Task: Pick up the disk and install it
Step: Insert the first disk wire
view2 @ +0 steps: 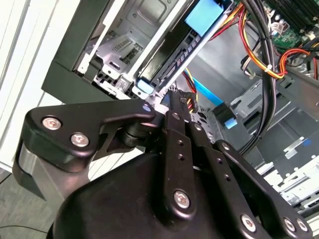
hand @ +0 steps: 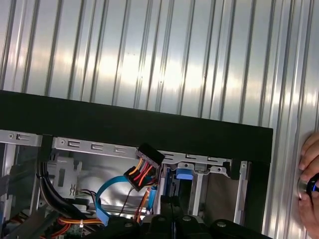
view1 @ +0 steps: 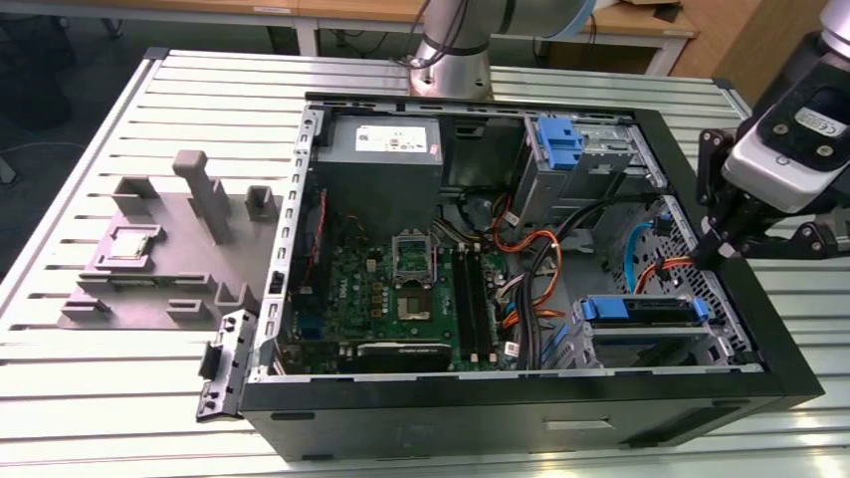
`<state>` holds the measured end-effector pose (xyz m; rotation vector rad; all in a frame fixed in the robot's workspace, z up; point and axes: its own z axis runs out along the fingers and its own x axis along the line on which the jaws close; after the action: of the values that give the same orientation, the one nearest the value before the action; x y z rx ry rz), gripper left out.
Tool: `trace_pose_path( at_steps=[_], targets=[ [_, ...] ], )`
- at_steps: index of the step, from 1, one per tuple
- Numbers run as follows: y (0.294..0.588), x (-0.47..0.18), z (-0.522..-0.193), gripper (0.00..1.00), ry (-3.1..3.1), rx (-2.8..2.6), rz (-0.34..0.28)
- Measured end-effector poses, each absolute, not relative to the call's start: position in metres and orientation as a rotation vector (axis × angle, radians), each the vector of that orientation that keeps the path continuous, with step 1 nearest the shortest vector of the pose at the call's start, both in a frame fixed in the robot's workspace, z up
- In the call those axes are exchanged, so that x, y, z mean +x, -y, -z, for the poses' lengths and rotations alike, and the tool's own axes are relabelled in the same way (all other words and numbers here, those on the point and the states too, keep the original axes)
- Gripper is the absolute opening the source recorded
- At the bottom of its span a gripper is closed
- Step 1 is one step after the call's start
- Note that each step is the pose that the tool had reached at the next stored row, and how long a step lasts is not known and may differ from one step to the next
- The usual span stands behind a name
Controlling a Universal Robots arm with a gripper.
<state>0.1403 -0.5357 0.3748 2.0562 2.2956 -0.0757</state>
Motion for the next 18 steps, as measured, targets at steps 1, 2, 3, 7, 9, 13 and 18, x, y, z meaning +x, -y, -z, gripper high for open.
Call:
trace_pose_path(
  at_steps=[1, 2, 3, 7, 9, 13, 18],
  targets=[
    [0.5354, 0.1411, -0.3748, 0.10, -2.296, 2.055, 0.076],
    [0.5351, 0.1416, -0.3748, 0.10, -2.297, 2.054, 0.077],
    [0.5350, 0.1418, -0.3747, 0.10, -2.298, 2.052, 0.077],
    [0.5349, 0.1418, -0.3746, 0.10, -2.329, 2.007, 0.068],
    [0.5349, 0.1419, -0.3745, 0.10, -2.329, 1.994, 0.056],
    [0.5346, 0.1419, -0.3745, 0.10, -2.321, 1.972, 0.038],
    [0.5345, 0.1419, -0.3744, 0.10, -2.383, 1.891, 0.029]
  ],
)
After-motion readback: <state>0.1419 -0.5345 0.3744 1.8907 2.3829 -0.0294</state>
